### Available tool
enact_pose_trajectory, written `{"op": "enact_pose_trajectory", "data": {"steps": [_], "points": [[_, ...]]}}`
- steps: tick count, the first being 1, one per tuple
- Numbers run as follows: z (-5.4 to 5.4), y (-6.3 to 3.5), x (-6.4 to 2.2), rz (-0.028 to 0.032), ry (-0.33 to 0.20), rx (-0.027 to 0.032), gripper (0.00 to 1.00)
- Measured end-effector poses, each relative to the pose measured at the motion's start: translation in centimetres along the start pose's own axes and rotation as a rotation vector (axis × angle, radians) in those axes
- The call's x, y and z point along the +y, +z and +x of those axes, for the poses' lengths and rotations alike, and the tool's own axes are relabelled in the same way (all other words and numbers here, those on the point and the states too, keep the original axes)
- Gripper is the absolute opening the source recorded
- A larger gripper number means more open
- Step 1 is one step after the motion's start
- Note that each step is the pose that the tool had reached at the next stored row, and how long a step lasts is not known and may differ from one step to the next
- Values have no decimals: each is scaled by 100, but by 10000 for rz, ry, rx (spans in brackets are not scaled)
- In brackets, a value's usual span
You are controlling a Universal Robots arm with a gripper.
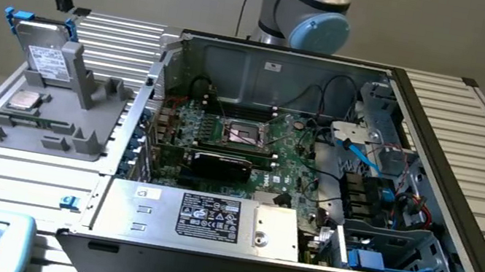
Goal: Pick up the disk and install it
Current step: 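Reach for the disk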
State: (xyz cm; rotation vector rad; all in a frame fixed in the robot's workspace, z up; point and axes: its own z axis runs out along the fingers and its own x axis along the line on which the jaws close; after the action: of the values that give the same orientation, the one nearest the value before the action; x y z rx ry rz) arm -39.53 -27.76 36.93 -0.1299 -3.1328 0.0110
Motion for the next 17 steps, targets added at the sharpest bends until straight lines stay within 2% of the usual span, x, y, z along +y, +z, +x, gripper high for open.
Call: {"op": "enact_pose_trajectory", "data": {"steps": [8, 17], "points": [[325, 23, 102, 4, 0, -4, 11], [737, 59, 173, 5, 0, -5, 11]]}}
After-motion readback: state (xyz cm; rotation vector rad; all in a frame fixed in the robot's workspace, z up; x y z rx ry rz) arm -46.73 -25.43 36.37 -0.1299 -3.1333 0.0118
